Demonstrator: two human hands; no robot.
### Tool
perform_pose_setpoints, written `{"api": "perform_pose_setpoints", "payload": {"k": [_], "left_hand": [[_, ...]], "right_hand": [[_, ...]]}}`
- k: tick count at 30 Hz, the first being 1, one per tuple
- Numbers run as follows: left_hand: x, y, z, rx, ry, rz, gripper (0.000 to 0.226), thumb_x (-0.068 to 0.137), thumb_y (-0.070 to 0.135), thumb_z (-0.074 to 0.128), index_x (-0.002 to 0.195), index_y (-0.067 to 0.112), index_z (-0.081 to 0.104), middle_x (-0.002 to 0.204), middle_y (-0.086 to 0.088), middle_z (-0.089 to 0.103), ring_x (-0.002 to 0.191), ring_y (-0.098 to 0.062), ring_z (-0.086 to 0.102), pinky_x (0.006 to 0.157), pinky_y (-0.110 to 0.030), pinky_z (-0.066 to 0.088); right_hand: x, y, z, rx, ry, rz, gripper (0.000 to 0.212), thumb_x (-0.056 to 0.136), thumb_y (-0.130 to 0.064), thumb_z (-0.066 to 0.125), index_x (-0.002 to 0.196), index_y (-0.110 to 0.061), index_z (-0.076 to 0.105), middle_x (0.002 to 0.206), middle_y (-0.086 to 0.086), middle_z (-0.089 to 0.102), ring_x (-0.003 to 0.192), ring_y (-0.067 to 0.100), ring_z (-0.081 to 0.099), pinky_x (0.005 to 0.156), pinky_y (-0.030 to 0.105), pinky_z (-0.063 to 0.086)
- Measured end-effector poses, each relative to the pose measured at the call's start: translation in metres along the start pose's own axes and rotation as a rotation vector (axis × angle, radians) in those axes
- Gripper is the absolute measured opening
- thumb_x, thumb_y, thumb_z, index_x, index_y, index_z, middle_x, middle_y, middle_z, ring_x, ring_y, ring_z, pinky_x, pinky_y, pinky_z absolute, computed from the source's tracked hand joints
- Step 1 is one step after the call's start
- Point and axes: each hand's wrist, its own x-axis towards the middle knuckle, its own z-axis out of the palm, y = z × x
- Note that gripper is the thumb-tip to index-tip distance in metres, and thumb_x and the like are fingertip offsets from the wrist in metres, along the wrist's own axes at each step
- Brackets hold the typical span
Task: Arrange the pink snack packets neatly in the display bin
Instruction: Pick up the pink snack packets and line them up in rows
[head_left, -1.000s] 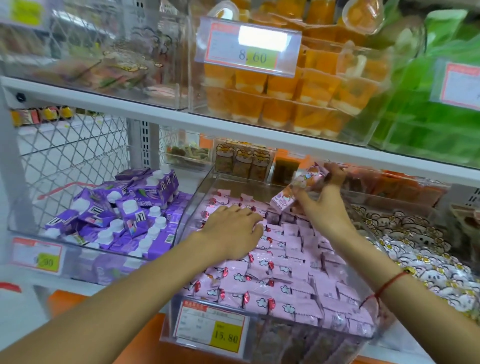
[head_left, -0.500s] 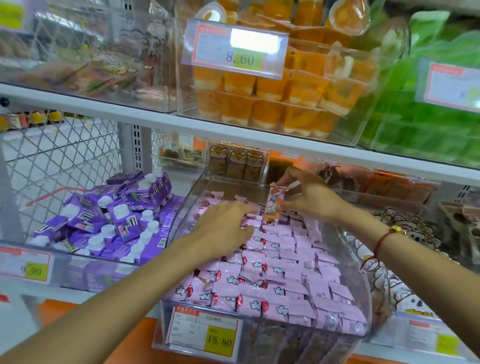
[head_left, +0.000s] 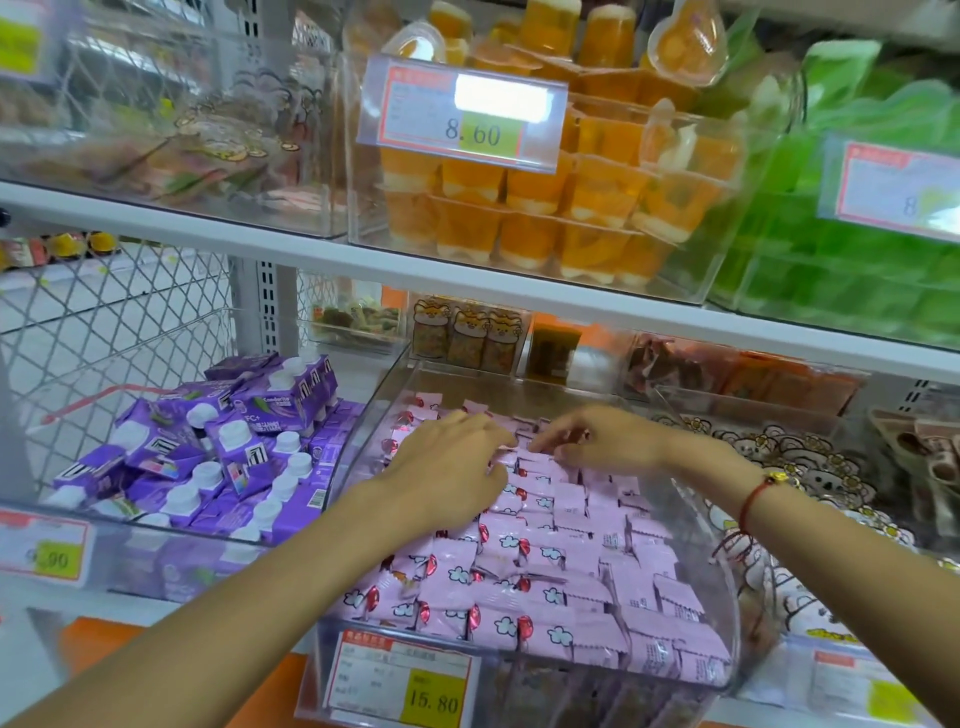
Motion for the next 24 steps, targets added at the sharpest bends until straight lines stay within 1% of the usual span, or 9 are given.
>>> {"api": "perform_pose_setpoints", "payload": {"k": [3,5,7,9,13,15,19,22,24], "left_hand": [[0.003,-0.003,0.006,0.063,-0.046,0.067,0.043,0.101,0.032,0.034,0.142,0.027,0.040,0.150,0.005,0.035,0.134,-0.017,0.032,0.104,-0.030,0.025],[0.003,-0.004,0.009,0.061,-0.103,0.061,0.043,0.102,0.034,0.027,0.144,0.027,0.038,0.152,0.005,0.033,0.135,-0.018,0.031,0.107,-0.031,0.023],[0.003,-0.005,0.011,0.046,-0.137,0.050,0.043,0.103,0.034,0.023,0.142,0.027,0.040,0.149,0.005,0.038,0.131,-0.018,0.037,0.107,-0.033,0.026],[0.003,-0.005,0.012,0.037,-0.139,0.047,0.043,0.103,0.034,0.023,0.140,0.026,0.042,0.146,0.006,0.041,0.127,-0.017,0.040,0.105,-0.032,0.028],[0.002,-0.005,0.013,0.034,-0.124,0.042,0.044,0.102,0.034,0.023,0.143,0.028,0.036,0.141,0.005,0.045,0.123,-0.018,0.042,0.099,-0.031,0.030],[0.001,-0.006,0.014,0.037,-0.117,0.044,0.044,0.102,0.035,0.022,0.145,0.029,0.032,0.138,0.004,0.046,0.120,-0.018,0.042,0.096,-0.031,0.030],[0.003,-0.008,0.016,0.044,-0.156,0.021,0.045,0.102,0.036,0.020,0.144,0.029,0.035,0.144,0.006,0.040,0.127,-0.017,0.035,0.103,-0.033,0.027],[0.004,-0.008,0.016,0.048,-0.181,0.013,0.045,0.102,0.036,0.020,0.144,0.029,0.035,0.145,0.006,0.038,0.128,-0.017,0.033,0.105,-0.035,0.026],[0.004,-0.008,0.015,0.050,-0.193,0.013,0.046,0.102,0.037,0.019,0.144,0.029,0.035,0.145,0.006,0.038,0.128,-0.017,0.032,0.105,-0.035,0.026]], "right_hand": [[0.004,0.006,-0.005,0.044,0.230,0.033,0.025,0.093,-0.008,0.053,0.115,-0.016,0.064,0.119,0.002,0.064,0.092,0.006,0.055,0.081,0.017,0.043],[0.011,0.005,-0.002,0.010,0.297,0.060,0.020,0.092,-0.013,0.057,0.109,-0.015,0.067,0.114,0.003,0.066,0.090,0.011,0.058,0.079,0.022,0.048],[0.021,0.002,0.005,-0.070,0.272,0.077,0.016,0.091,-0.020,0.060,0.104,-0.016,0.069,0.107,0.002,0.068,0.082,0.011,0.059,0.072,0.022,0.049],[0.030,-0.002,0.014,-0.144,0.211,0.114,0.017,0.091,-0.027,0.060,0.101,-0.017,0.069,0.095,0.001,0.067,0.070,0.008,0.055,0.060,0.018,0.041],[0.041,-0.004,0.021,-0.212,0.156,0.172,0.019,0.091,-0.031,0.059,0.091,-0.013,0.066,0.072,-0.001,0.061,0.061,0.009,0.055,0.052,0.018,0.038],[0.041,-0.004,0.018,-0.180,0.164,0.152,0.018,0.089,-0.028,0.062,0.094,-0.012,0.067,0.074,-0.001,0.061,0.060,0.008,0.052,0.051,0.017,0.035],[0.036,0.000,0.015,-0.084,0.221,0.095,0.017,0.088,-0.023,0.064,0.092,-0.009,0.072,0.084,0.003,0.068,0.060,0.005,0.053,0.051,0.015,0.037],[0.034,0.000,0.018,-0.060,0.341,0.059,0.015,0.093,-0.020,0.057,0.091,-0.010,0.067,0.092,0.008,0.069,0.069,0.012,0.057,0.058,0.018,0.041],[0.031,-0.005,0.016,-0.001,0.484,0.013,0.011,0.095,-0.015,0.051,0.093,-0.010,0.061,0.096,0.012,0.066,0.075,0.018,0.058,0.066,0.025,0.046]]}}
